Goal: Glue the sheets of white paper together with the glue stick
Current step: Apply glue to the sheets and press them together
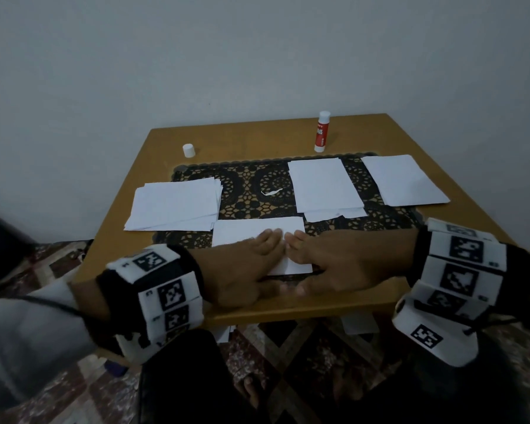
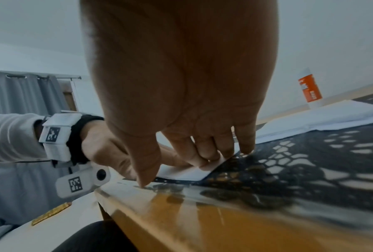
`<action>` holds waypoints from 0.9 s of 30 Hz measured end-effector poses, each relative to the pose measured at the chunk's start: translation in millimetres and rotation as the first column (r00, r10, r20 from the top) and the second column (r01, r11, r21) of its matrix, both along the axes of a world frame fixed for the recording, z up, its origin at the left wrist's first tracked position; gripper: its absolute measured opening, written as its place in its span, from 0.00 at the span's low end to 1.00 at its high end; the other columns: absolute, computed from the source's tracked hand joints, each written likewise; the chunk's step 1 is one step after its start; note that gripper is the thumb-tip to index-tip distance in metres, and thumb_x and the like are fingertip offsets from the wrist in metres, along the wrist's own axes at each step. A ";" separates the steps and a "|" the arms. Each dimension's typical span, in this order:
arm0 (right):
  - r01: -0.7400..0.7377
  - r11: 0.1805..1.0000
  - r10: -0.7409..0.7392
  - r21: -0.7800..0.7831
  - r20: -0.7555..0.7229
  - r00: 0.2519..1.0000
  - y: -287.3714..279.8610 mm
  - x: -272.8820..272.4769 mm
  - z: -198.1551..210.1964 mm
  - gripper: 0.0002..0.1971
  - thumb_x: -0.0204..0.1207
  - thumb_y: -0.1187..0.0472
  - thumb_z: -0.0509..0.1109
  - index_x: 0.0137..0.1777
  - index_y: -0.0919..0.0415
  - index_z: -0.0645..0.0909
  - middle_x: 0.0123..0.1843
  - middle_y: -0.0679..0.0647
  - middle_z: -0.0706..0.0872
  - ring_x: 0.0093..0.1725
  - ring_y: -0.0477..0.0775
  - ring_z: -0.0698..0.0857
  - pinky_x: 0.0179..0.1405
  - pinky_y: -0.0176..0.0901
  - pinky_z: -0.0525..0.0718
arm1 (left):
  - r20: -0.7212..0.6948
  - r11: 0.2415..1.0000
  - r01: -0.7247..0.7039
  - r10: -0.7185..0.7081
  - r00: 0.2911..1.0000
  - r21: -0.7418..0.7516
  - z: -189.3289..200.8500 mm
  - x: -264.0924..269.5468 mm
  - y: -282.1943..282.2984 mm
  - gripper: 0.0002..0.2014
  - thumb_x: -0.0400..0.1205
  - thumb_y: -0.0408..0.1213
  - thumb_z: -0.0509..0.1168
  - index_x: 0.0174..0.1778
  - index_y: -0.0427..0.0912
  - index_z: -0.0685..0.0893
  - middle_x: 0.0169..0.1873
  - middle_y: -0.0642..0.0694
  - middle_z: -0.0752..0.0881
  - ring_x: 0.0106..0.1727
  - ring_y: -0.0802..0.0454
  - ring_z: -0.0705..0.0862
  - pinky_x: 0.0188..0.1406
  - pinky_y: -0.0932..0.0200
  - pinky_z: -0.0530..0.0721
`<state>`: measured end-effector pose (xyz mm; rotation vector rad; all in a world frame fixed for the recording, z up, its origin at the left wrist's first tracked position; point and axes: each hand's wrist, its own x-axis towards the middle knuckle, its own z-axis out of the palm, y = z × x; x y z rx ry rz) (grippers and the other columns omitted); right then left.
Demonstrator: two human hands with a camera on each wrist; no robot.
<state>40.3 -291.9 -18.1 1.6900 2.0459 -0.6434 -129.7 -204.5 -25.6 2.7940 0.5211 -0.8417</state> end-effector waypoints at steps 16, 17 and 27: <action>-0.040 0.999 0.041 0.013 -0.023 0.999 -13.0 -0.5 -2.2 0.43 0.83 0.38 0.55 0.85 0.61 0.38 0.86 0.55 0.34 0.85 0.51 0.36 0.85 0.46 0.46 | -0.114 0.996 -0.064 0.072 0.991 0.067 3.1 -58.9 -15.5 0.48 0.71 0.71 0.31 0.80 0.43 0.27 0.78 0.46 0.25 0.80 0.52 0.27 0.75 0.62 0.32; -0.041 0.999 0.041 0.008 -0.015 0.999 -13.2 -1.7 -1.3 0.44 0.83 0.37 0.55 0.85 0.62 0.37 0.86 0.56 0.33 0.85 0.52 0.35 0.85 0.47 0.45 | -0.123 0.995 -0.069 0.077 0.989 0.068 4.0 -58.7 -17.9 0.48 0.71 0.70 0.30 0.80 0.42 0.27 0.78 0.45 0.25 0.80 0.52 0.27 0.76 0.62 0.32; -0.076 0.996 0.078 0.045 -0.039 0.996 -17.3 -65.7 -12.6 0.51 0.79 0.30 0.51 0.83 0.67 0.32 0.84 0.63 0.30 0.84 0.59 0.31 0.85 0.56 0.41 | -0.090 0.990 -0.049 0.062 0.994 0.132 1.0 -58.1 -23.2 0.47 0.72 0.69 0.31 0.79 0.40 0.26 0.78 0.42 0.24 0.79 0.48 0.26 0.72 0.62 0.25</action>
